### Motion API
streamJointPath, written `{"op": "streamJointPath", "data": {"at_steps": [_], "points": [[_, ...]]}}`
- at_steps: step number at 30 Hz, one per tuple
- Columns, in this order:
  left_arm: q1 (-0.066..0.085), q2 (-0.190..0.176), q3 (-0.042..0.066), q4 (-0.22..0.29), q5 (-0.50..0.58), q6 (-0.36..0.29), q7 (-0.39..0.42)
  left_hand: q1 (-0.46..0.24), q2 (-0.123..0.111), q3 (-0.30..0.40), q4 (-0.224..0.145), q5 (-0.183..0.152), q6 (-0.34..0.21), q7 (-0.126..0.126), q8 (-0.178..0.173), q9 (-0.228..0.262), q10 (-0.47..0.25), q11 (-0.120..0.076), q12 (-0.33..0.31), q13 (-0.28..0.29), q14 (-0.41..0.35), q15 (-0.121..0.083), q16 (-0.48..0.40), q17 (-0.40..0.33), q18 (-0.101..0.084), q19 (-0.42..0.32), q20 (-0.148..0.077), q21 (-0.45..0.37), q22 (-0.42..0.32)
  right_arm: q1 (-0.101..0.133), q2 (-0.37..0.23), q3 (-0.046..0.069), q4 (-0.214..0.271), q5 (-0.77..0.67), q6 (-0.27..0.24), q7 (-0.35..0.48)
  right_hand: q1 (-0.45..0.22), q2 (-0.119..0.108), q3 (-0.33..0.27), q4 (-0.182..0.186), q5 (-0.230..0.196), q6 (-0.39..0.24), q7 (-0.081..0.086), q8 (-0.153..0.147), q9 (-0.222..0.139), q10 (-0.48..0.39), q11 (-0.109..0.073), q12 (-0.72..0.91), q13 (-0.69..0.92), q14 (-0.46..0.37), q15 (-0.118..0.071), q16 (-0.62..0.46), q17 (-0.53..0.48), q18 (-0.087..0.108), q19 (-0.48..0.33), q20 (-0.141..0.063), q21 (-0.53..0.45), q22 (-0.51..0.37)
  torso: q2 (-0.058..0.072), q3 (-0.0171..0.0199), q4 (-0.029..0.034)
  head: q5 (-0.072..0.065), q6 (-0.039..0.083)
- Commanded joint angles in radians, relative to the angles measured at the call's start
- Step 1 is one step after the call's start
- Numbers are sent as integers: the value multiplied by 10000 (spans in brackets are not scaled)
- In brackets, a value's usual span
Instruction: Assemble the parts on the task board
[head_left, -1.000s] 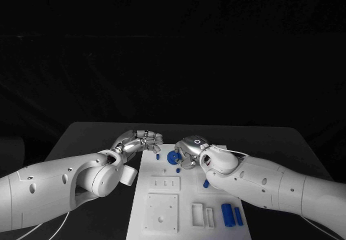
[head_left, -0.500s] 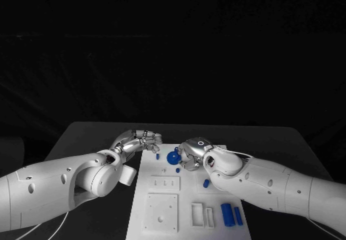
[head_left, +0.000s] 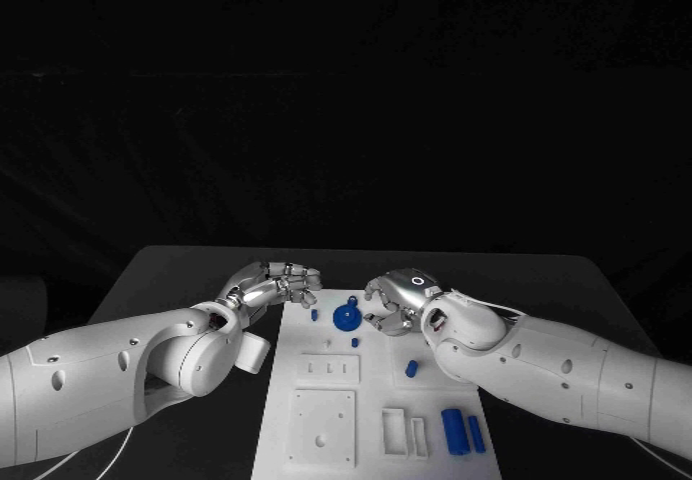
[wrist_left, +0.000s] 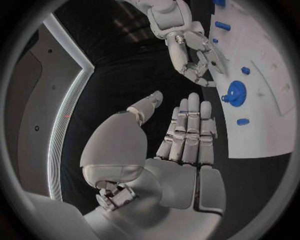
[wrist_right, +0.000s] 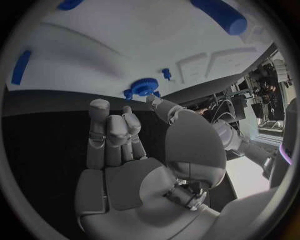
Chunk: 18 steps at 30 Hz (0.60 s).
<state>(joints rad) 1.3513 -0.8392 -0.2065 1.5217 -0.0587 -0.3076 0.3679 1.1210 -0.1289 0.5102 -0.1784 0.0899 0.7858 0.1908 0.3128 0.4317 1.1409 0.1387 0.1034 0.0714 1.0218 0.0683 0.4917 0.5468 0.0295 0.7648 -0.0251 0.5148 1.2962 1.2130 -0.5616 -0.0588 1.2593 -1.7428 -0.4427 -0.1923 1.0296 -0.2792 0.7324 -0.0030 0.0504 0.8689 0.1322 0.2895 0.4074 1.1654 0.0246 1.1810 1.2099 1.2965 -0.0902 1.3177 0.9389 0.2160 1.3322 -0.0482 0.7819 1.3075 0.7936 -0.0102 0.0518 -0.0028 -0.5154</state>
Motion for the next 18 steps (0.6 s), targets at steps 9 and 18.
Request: {"op": "streamJointPath", "data": {"at_steps": [9, 18], "points": [[17, -17, 11, -183, -50, 101, 197, -47, 24, 60, -65, -49, 39, 5, -17, 2, 24, 37, -44, 2, -6, 67, -58, 41, 204, -76, 6, -35, 20, 391, -1995, 436, 900, 3901, 228, 2716, 201, 122, -680, -653, 439, -28, 127, 31, 17, -175, 65, -19, -63, 26, 104, -112, 36, 458, -137, -65, 22, 174, -54, 36, -140, -97, 136], [15, 40, 9, -367, -53, 141, 220, -37, 36, 68, -80, -48, 66, -7, -1, 8, 62, 21, -31, 10, -1, 67, -67, 54, 204, -77, 6, -31, 25, 409, -2615, 437, 128, 4897, 712, 3459, 15, 782, -2253, -2061, 2405, -116, 146, 33, 57, -436, 88, -107, -167, -14, 132, -216, 80, 458, -322, 9, -23, 167, -116, 108, -263, -121, 172]]}}
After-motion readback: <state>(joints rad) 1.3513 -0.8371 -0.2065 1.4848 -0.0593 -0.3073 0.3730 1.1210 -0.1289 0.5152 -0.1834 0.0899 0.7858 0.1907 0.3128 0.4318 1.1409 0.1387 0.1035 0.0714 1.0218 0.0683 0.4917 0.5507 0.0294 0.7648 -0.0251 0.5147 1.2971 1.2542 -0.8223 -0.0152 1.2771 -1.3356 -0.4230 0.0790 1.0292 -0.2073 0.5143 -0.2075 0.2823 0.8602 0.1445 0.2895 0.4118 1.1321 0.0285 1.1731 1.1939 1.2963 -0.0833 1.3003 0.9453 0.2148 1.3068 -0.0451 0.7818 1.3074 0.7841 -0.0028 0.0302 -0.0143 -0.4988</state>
